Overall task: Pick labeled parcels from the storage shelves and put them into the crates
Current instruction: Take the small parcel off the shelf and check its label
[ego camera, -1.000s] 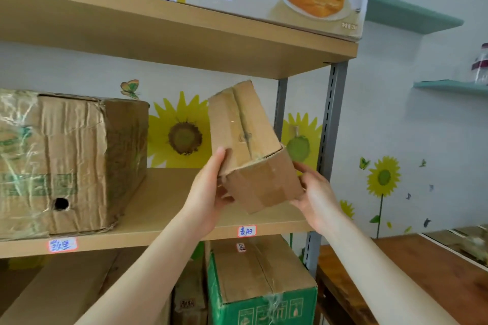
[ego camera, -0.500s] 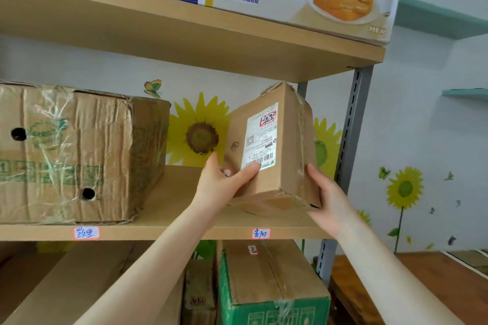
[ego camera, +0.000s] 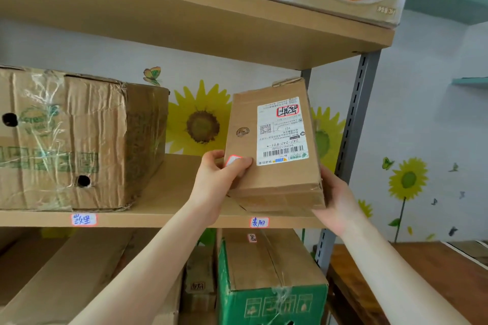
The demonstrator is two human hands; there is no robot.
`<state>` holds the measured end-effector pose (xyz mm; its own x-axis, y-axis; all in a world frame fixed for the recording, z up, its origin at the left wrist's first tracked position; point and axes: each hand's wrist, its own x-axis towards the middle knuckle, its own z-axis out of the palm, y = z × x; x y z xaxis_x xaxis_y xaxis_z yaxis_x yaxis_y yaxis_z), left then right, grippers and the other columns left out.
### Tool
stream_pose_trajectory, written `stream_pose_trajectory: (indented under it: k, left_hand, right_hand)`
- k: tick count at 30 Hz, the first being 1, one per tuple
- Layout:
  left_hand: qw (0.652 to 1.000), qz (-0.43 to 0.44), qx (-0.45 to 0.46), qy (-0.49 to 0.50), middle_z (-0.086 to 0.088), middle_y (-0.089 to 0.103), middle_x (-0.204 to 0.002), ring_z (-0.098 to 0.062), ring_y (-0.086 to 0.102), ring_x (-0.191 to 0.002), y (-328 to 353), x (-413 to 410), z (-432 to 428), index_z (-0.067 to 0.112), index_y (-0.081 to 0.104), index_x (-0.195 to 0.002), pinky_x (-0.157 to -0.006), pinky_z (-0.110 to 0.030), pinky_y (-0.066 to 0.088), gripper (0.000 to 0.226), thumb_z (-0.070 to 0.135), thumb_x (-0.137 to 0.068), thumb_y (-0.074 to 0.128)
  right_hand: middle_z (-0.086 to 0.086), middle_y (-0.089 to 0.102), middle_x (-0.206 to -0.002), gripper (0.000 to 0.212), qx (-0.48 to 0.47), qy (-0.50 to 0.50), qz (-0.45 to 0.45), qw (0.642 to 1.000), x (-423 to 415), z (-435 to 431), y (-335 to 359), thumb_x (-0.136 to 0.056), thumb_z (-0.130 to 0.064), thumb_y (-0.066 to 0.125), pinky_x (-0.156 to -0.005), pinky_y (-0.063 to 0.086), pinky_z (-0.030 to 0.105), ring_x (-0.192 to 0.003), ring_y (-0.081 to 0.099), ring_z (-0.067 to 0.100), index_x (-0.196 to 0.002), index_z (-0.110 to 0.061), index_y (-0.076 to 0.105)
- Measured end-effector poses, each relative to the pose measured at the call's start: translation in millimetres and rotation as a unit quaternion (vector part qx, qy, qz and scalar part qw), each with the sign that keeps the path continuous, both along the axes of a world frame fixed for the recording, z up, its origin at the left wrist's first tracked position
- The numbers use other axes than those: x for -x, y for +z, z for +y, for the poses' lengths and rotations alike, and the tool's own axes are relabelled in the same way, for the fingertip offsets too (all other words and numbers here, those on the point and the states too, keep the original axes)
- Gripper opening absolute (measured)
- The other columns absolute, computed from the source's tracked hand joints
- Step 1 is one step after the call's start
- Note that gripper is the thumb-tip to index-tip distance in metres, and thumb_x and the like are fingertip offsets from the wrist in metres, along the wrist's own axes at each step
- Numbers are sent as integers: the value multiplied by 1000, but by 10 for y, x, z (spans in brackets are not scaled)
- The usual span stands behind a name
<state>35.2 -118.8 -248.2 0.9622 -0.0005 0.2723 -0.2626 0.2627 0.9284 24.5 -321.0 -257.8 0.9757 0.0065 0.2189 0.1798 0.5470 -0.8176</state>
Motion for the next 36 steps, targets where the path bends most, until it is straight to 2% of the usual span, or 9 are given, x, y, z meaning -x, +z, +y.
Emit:
stream_pose_trajectory:
  k: [4,8,15,18,22,27,29,33,36]
  left_hand:
    - [999,-11,-14,-44,-4,69,-106,-19,66,-89,-23,149,90,14,58,-112,-79,-34,53,34,29,-83,67]
    - [996,-44,-26,-74,-2,68,-105,-16,64,-90,-80,393,207,17,55,-114,-78,-32,51,37,35,-83,65]
    - [968,-13,-71,-240,-5,66,-104,-19,65,-90,-627,965,0,18,54,-110,-79,-38,54,44,39,-75,72]
    - [944,19,-106,-312,-7,65,-110,-21,66,-95,-978,1270,-249,16,53,-114,-81,-37,55,46,37,-77,72]
    - [908,41,-140,-394,-8,64,-113,-23,64,-101,-1452,1757,-717,13,51,-116,-79,-34,54,45,33,-80,68]
    - [833,96,-205,-505,-9,66,-113,-25,64,-101,-2065,2524,-1372,9,51,-120,-89,-44,52,63,43,-72,74]
    - [804,111,-226,-538,-3,65,-107,-22,63,-100,-2307,2856,-1648,11,50,-120,-88,-44,52,52,36,-78,70]
    - [746,135,-271,-593,4,63,-95,-17,63,-89,-2877,3498,-2200,18,48,-119,-75,-38,54,39,26,-85,65]
    - [712,175,-314,-603,4,64,-97,-16,62,-86,-3394,3853,-2588,20,48,-124,-78,-38,53,38,25,-88,61]
  right_hand:
    - [3,74,-99,30,6,-20,-54,998,222,88,-47,-78,-21,54,-61,59,31,-85,72,18,-100,-31,72]
    - [2,73,-105,58,25,-88,-75,993,651,182,-189,-58,-26,67,-65,59,31,-92,71,17,-116,-29,61]
    - [3,75,-86,34,-16,-244,-4,970,1837,148,-853,-49,-15,69,-70,57,35,-75,71,21,-79,-25,77]
    - [-3,73,-81,52,43,-339,59,938,2456,81,-1212,-42,-31,85,-67,45,26,-69,60,16,-93,-28,75]
    - [-1,73,-86,41,42,-473,168,864,3249,-121,-1721,-90,-4,46,-72,44,31,-79,62,20,-125,-22,56]
    - [-3,71,-82,27,37,-559,279,780,4352,-357,-2221,-94,-13,46,-65,47,25,-80,61,16,-117,-14,61]
    - [-8,68,-79,29,23,-562,323,761,4753,-453,-2401,-98,-31,40,-58,47,20,-76,60,9,-104,-15,64]
    - [-5,67,-107,42,1,-536,409,739,5410,-759,-2916,-93,-53,32,-94,43,35,-104,59,14,-104,-27,62]
    - [-10,69,-100,38,-28,-511,453,730,5730,-1093,-3370,-91,-54,37,-95,42,34,-101,60,11,-103,-30,64]
